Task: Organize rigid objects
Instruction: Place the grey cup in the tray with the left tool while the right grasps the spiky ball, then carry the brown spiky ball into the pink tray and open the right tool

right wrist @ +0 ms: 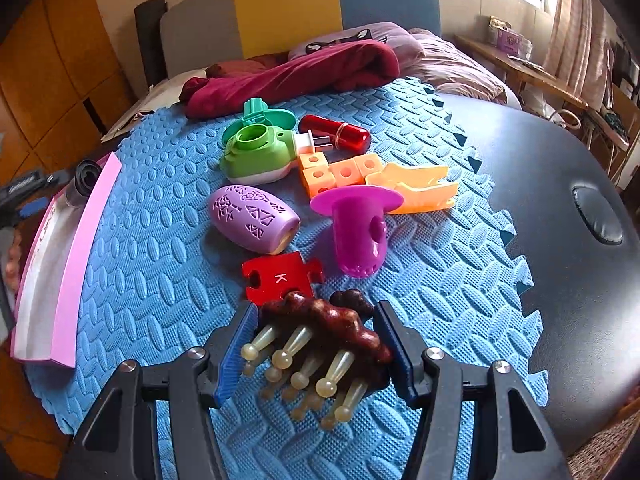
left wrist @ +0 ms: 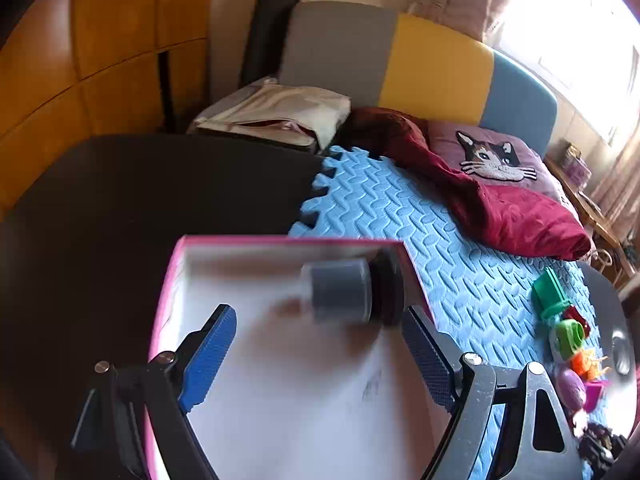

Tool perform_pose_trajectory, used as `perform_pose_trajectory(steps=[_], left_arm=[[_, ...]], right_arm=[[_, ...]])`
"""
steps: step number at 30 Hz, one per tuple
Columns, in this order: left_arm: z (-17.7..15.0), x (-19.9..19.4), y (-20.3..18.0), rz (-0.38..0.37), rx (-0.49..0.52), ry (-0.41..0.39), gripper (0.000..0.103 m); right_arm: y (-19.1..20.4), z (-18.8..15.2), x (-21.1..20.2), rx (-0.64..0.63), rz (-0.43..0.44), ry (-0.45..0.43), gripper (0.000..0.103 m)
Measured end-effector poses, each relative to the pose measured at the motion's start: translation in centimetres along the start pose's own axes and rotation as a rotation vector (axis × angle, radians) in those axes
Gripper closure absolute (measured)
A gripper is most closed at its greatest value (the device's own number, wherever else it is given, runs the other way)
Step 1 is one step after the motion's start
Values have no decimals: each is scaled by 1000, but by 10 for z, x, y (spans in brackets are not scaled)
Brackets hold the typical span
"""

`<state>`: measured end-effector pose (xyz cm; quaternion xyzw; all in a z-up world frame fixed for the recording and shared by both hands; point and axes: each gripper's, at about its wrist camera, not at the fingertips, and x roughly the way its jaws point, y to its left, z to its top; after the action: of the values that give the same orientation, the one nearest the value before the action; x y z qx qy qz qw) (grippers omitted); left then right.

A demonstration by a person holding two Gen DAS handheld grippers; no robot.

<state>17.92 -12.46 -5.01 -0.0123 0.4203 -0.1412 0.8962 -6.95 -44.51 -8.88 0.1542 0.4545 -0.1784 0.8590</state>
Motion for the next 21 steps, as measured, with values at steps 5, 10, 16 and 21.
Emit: perform_pose_trajectory(steps=[5, 10, 16, 21], left_arm=[[-32, -43, 3, 42, 12, -35, 17], [-57, -76, 3, 72, 31, -72, 15], [-75, -102, 2, 90, 55, -107, 15], [-81, -114, 5, 104, 55, -127, 14]], right_arm=[[3, -1, 0, -24, -18, -11, 42], [11, -4, -2, -76, -53, -31, 42], [16, -8, -4, -98, -69, -48, 42], [25, -13, -7, -99, -1, -34, 43]])
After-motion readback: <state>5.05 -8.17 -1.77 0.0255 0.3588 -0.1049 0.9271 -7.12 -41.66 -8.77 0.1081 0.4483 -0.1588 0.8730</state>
